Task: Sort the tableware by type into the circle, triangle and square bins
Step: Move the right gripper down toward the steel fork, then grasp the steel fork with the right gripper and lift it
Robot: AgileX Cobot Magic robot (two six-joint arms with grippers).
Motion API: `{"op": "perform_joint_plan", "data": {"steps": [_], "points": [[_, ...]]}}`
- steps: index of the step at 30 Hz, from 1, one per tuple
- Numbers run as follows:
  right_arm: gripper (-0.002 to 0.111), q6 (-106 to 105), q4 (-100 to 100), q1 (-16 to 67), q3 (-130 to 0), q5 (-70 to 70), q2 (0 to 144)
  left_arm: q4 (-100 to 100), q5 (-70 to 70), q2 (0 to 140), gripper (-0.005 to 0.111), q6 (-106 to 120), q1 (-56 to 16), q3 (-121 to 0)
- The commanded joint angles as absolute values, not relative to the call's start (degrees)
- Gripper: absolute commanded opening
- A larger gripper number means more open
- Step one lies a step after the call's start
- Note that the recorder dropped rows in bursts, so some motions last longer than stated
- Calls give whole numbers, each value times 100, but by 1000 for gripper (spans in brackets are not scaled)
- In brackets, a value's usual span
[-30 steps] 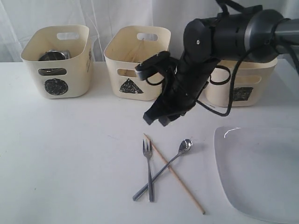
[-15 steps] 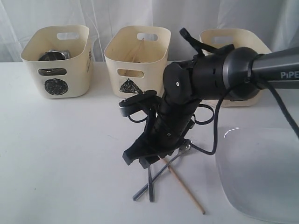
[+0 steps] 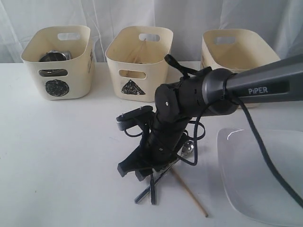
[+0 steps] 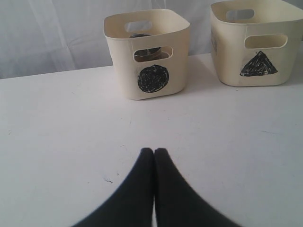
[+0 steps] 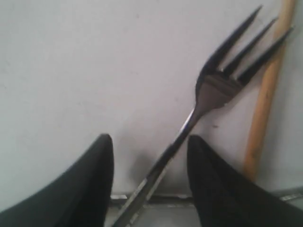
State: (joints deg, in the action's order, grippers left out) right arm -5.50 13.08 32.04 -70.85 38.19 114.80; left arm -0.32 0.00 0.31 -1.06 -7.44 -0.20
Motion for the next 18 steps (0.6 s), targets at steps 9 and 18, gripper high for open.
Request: {"op": "perform_joint_plan", "data": {"steps": [9, 18], "points": [[0, -269, 1542, 3209, -6934, 3208, 11513, -75, 0, 0, 0, -109, -757, 0], [0, -260, 2055, 2727, -5861, 1261, 9678, -75, 0, 0, 0, -109, -757, 0]]}}
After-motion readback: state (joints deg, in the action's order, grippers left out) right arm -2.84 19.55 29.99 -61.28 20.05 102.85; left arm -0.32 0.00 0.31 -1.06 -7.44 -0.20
